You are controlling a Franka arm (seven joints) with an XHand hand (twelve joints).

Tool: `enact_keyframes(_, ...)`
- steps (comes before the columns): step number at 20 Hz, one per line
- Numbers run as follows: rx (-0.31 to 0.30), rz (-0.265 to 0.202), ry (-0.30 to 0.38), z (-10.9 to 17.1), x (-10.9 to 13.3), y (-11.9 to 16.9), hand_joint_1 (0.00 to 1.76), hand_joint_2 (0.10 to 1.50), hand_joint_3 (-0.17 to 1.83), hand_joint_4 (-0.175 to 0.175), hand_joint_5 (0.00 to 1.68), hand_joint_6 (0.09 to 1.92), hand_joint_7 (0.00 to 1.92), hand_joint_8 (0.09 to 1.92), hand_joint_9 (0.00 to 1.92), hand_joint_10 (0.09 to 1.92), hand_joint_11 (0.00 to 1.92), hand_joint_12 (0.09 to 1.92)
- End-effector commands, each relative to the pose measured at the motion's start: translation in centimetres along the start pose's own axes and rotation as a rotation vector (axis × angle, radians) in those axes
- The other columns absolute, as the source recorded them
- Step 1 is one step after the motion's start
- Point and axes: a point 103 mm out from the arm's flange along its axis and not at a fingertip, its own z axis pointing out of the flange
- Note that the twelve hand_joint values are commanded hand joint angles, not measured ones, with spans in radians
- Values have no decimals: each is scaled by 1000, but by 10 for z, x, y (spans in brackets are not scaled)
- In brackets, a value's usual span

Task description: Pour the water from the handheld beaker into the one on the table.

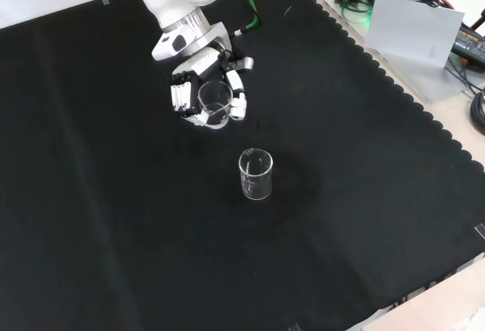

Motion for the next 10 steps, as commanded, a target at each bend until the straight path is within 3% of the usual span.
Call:
enact_keyframes(1,56,-4,-30,-4,12,-13,1433,537,934,-175,1018,1062,1215,989,1313,876,1005,944)
enact_keyframes(10,167,-16,-90,-7,30,-16,1433,536,937,-175,1019,1061,1217,988,1312,880,1008,936)
